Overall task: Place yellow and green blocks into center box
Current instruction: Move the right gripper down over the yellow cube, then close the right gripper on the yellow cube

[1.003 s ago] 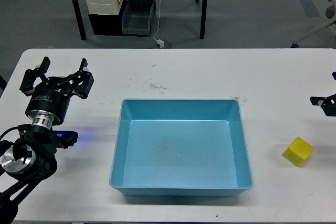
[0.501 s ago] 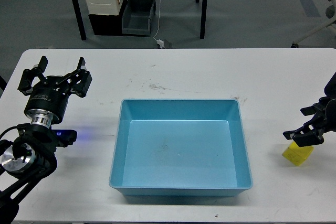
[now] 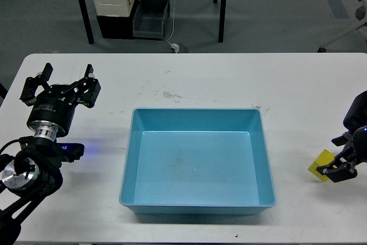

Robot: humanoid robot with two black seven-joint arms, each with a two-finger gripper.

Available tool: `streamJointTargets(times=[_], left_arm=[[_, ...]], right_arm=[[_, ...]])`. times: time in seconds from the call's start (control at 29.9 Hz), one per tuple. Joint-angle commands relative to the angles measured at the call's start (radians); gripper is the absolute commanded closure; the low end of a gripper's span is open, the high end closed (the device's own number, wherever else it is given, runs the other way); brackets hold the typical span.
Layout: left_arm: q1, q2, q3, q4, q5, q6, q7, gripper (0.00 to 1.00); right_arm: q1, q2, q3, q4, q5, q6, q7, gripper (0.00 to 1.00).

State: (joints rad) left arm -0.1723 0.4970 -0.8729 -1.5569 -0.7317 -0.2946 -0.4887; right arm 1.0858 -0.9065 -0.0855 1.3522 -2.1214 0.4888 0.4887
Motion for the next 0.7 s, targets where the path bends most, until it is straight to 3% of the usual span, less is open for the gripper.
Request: streamJointTargets(times=[0.0, 0.67], left_arm=[[0.002, 0.000, 0.000, 0.000, 0.000, 0.000, 0.000, 0.00], [0.004, 0.005, -0.026, 0.012, 0.000, -0.001, 0.000, 0.00]], right_arm=[[-0.006, 0.015, -0.007, -0.008, -0.002, 0.000, 0.000, 0.01], [-0.027, 0.041, -0.034, -0.027, 0.001, 0.000, 0.000, 0.09]])
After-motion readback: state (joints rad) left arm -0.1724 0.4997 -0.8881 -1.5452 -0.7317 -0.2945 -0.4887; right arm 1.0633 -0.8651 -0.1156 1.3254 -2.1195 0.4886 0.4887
